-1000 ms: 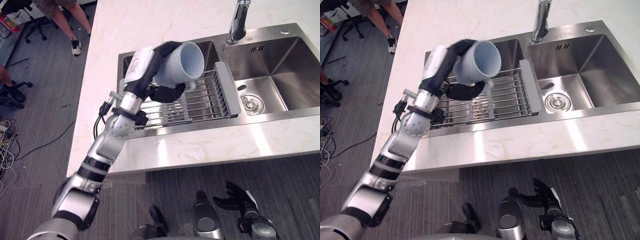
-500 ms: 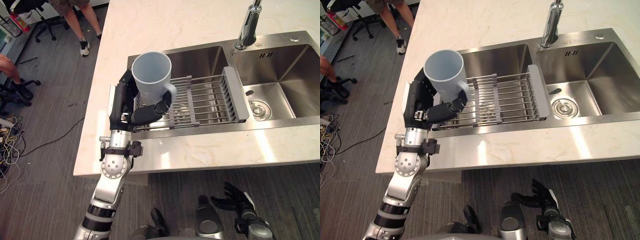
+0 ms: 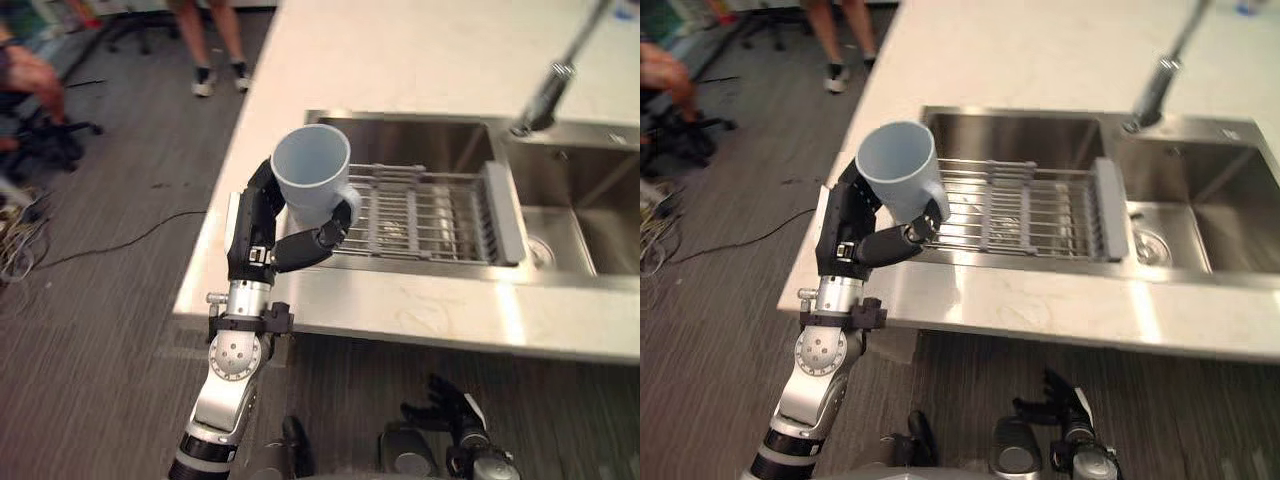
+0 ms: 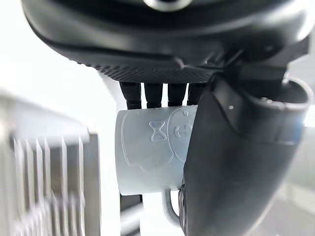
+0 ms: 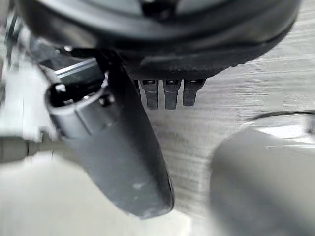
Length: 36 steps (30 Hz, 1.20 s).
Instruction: Walk over to the sink, pick up the cup, carry it to the dishwasher, place the cup inside the dishwasher, then close the dishwasher door
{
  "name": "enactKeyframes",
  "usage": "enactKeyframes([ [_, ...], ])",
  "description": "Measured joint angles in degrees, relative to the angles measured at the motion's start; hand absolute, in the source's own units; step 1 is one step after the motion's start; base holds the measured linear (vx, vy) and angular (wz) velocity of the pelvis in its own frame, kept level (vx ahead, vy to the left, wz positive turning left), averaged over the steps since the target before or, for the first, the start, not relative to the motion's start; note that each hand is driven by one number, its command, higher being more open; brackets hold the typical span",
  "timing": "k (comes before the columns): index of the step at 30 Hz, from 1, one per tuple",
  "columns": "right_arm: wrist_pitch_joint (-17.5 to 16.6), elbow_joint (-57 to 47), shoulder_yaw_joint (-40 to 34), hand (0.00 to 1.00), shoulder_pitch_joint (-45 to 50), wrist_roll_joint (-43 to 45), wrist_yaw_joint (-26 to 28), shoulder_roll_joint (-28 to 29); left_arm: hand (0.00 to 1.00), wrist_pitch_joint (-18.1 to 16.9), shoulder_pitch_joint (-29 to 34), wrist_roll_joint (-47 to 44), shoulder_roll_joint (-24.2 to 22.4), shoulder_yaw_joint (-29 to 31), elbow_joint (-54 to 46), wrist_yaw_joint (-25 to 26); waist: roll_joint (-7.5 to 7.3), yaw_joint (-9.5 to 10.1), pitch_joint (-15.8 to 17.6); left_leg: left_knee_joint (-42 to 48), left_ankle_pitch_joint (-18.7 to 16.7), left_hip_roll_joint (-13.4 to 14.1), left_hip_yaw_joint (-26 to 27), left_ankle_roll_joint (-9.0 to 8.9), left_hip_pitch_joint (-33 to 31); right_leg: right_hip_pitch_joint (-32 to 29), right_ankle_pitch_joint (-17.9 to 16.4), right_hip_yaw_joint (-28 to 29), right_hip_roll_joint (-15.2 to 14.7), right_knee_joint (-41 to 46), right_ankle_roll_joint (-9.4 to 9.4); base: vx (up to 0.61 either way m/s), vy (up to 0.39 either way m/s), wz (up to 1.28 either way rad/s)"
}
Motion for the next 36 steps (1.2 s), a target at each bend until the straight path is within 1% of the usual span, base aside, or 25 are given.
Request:
enactKeyframes([
  [1,-0.09,0.0,0.04,0.9,-1.35,0.01,-0.27,0.01,0.3,0.1,0.13,0.0,0.14,-0.12,0.02,0.03,-0.01,0.89,0.01,0.09,1.4,0.25,-1.56,-0.58,-2.07,0.24,-1.02,-0.32,0.66,-2.37,-1.86,-0.15,-0.15,0.68],
  [2,-0.24,0.18,0.05,0.9,-2.24,0.01,-0.41,-0.12,0.3,0.81,0.58,0.0,-0.02,-0.62,0.23,-0.11,0.56,1.14,0.3,-0.11,3.0,1.01,-3.67,-1.05,-3.23,0.4,-0.67,-1.74,1.85,-2.96,-3.26,-0.21,-0.183,0.69],
  [4,-0.23,1.13,0.64,0.9,-2.18,0.01,-0.51,0.06,0.3,1.29,2.45,-0.01,0.21,-1.91,0.28,-0.46,0.58,1.11,0.31,-0.82,5.01,2.31,-6.11,-2.15,-2.75,2.08,-0.24,-4.68,3.67,-2.58,-4.02,-0.26,-0.211,0.7],
  [6,-0.23,1.35,0.41,0.9,-1.56,0.01,-0.93,0.11,0.3,1.3,3.21,-0.03,0.24,-3.39,0.25,-0.9,0.32,1.07,0.22,-3.89,9.56,2.8,-6.45,-2.7,-2.49,2.45,0.82,-7.38,4.09,-2.47,-6.3,-0.27,-0.151,0.85],
  [7,-0.21,1.6,-0.68,0.9,-1.47,0.01,-1.14,0.41,0.3,1.3,3.12,-0.08,0.02,-3.85,0.09,-1.92,-0.12,0.37,0.42,-4.36,9.78,2.93,-4.33,-1.51,-2.89,1.99,1.56,-10.72,3.56,-2.91,-8.44,-0.3,-0.096,0.87],
  [8,-0.12,1.74,-0.81,0.9,-1.41,0.01,-1.5,0.38,0.3,1.3,3.12,-0.09,-0.11,-4.21,0.07,-2.09,-0.08,0.15,0.4,-0.96,7.32,3.59,-2.65,-0.55,-3.33,1.84,2.04,-11.79,3.48,-2.91,-9.14,-0.36,-0.09,0.99],
  [9,-0.12,1.75,-1.14,0.9,-0.7,0.02,-1.98,0.37,0.3,1.3,3.12,-0.19,0.01,-5.1,0.04,-2.57,-0.34,0.03,0.26,5.44,2.73,4.27,-0.3,0.39,-2.72,1.81,2.54,-13.26,2.62,-3.2,-8.95,-0.29,-0.034,0.63],
  [11,-0.12,1.86,-1.13,0.9,0.54,0.01,-2.0,0.1,0.3,1.08,2.96,-0.22,0.03,-6.52,-0.02,-3.4,-0.28,-0.19,-0.35,9.11,-2.3,4.36,1.35,-0.17,0.1,1.81,3.58,-14.92,1.52,-5.32,-8.55,-0.24,0.06,0.62],
  [12,-0.11,2.06,-1.08,0.9,0.78,0.01,-1.96,0.16,0.3,0.97,2.86,-0.33,-0.09,-7.14,-0.01,-3.63,-0.14,-0.38,-0.62,8.98,-4.64,4.33,2.5,-1.17,2.67,1.79,4.97,-15.42,0.89,-7.32,-7.37,-0.17,0.119,0.41],
  [13,-0.11,2.07,-1.07,0.9,0.78,0.01,-1.96,0.16,0.3,0.96,2.86,-0.33,-0.09,-7.16,-0.01,-3.66,-0.14,-0.4,-0.63,8.92,-4.75,4.32,2.54,-1.24,2.8,1.79,5.07,-15.43,0.87,-7.44,-7.3,-0.12,0.159,0.31],
  [14,-0.12,2.26,-0.97,0.9,0.82,0.01,-1.91,0.5,0.3,0.95,2.72,-0.37,-0.29,-7.24,0.46,-4.18,1.04,-1.27,-1.38,-0.21,-6.17,3.27,3.19,-2.81,8.4,1.24,6.67,-15.88,0.79,-9.28,-5.48,-0.1,0.174,0.19],
  [15,0.0,3.27,-0.84,0.9,0.43,-0.01,-1.73,1.88,0.3,0.89,2.17,-0.36,0.44,-6.96,2.16,-4.19,-0.34,-1.61,-1.81,-5.38,-3.24,0.95,3.66,-1.92,9.51,0.71,8.31,-15.17,-0.26,-10.7,-4.98,-0.1,0.172,0.2],
  [17,0.0,3.66,-0.5,0.9,1.15,-0.03,-1.26,2.61,0.3,1.18,1.97,-0.33,1.07,-6.65,4.58,-4.1,-0.65,-1.7,-2.28,-8.03,-1.61,-0.81,3.66,-0.84,10.22,1.78,11.28,-15.27,-0.95,-13.65,-3.59,-0.04,0.167,0.09],
  [20,0.12,3.93,-0.55,0.9,1.49,-0.11,-1.26,2.66,0.3,1.98,1.97,-0.2,1.09,-5.75,5.27,-3.99,-0.74,-1.95,-2.38,-8.34,-1.26,-2.45,3.3,-0.28,10.25,3.56,13.98,-15.62,-2.12,-17.13,-3.35,0.0,0.17,0.11],
  [25,0.11,3.93,-0.45,0.9,0.75,-0.84,-1.43,2.61,0.3,1.98,1.98,-0.11,1.17,-4.7,5.22,-4.01,-1.22,-1.64,-2.83,-8.32,-0.89,-3.29,0.34,0.27,9.84,6.32,14.91,-18.95,-2.8,-19.39,-3.29,-0.01,0.057,0.35],
  [27,0.09,4.36,-0.45,0.9,-0.42,-1.5,-1.85,2.21,0.3,1.98,1.99,-0.08,1.08,-5.1,4.75,-4.22,-1.27,-1.82,-2.91,-8.3,0.67,-3.77,-1.44,0.13,7.4,6.58,14.89,-23.54,-3.51,-19.42,-3.31,-0.05,-0.004,1.0],
  [28,0.08,4.76,-0.52,0.9,-0.93,-2.05,-2.06,1.82,0.3,1.99,2.0,-0.08,0.98,-5.5,4.4,-4.24,-1.28,-2.23,-2.91,-8.66,1.7,-3.83,0.18,-0.26,5.98,6.9,14.89,-26.17,-4.46,-19.4,-3.32,-0.12,0.046,1.54],
  [29,0.11,5.92,-0.55,0.9,-1.11,-2.31,-2.26,1.13,0.3,2.03,2.27,-0.08,0.88,-5.84,3.94,-4.38,-1.08,-2.76,-3.02,-9.42,0.74,-2.29,6.98,1.84,5.23,7.85,14.87,-30.51,-4.83,-19.34,-3.36,-0.13,0.074,1.86],
  [30,0.24,5.93,-0.52,0.9,-0.9,-2.53,-2.55,0.7,0.3,2.02,2.82,-0.12,0.76,-5.81,3.64,-4.28,-1.38,-3.02,-3.01,-8.16,-0.5,0.91,17.23,2.47,5.89,9.6,14.86,-34.38,-5.62,-19.3,-3.34,-0.08,0.077,1.76],
  [31,0.2,5.46,-0.51,0.9,-0.78,-2.84,-2.82,0.34,0.3,2.03,2.87,-0.11,0.71,-5.81,3.64,-4.3,-1.37,-3.28,-3.01,-6.79,-1.04,2.48,22.42,2.91,6.23,10.63,14.79,-36.53,-6.15,-19.22,-3.24,0.01,0.115,1.81],
  [32,0.25,5.33,-0.54,0.9,-0.58,-2.9,-3.26,-0.56,0.3,2.02,2.97,-0.17,0.48,-5.76,3.42,-4.42,-0.88,-3.81,-3.28,-3.81,-0.9,5.25,29.56,3.36,6.32,12.2,14.18,-40.68,-7.08,-18.51,-2.38,0.03,0.146,1.51],
  [33,0.29,5.32,-0.56,0.9,-0.73,-3.09,-3.46,-1.25,0.3,2.01,3.11,-0.22,0.36,-5.69,3.14,-4.5,-0.81,-4.06,-3.32,-2.81,-0.3,5.22,29.98,3.26,5.86,12.71,13.63,-42.46,-7.73,-17.73,-1.73,0.02,0.15,1.52],
  [34,0.3,5.31,-0.58,0.9,-1.17,-3.65,-3.72,-1.99,0.3,2.02,3.74,-0.46,0.0,-5.46,2.55,-4.7,-0.78,-3.94,-3.34,-2.28,-0.44,4.05,27.64,3.15,4.98,13.07,13.25,-44.38,-9.23,-16.32,-1.24,0.0,0.165,1.32],
  [35,0.29,5.05,-0.79,0.9,-1.71,-4.49,-4.05,-2.37,0.3,2.02,5.04,-0.85,0.0,-4.98,1.61,-5.04,-0.71,-4.0,-3.38,-2.55,-1.48,1.79,24.74,3.62,4.17,13.62,12.86,-46.59,-11.56,-13.69,-0.69,-0.01,0.215,1.5],
  [36,0.44,5.05,-1.3,0.9,-2.27,-5.06,-4.08,-2.72,0.3,2.03,5.99,-1.31,-0.11,-4.55,1.38,-5.49,-0.7,-3.95,-3.37,-2.7,-2.45,-0.45,22.12,5.07,4.07,13.75,12.51,-47.86,-14.71,-8.74,-0.18,0.0,0.247,1.38],
])
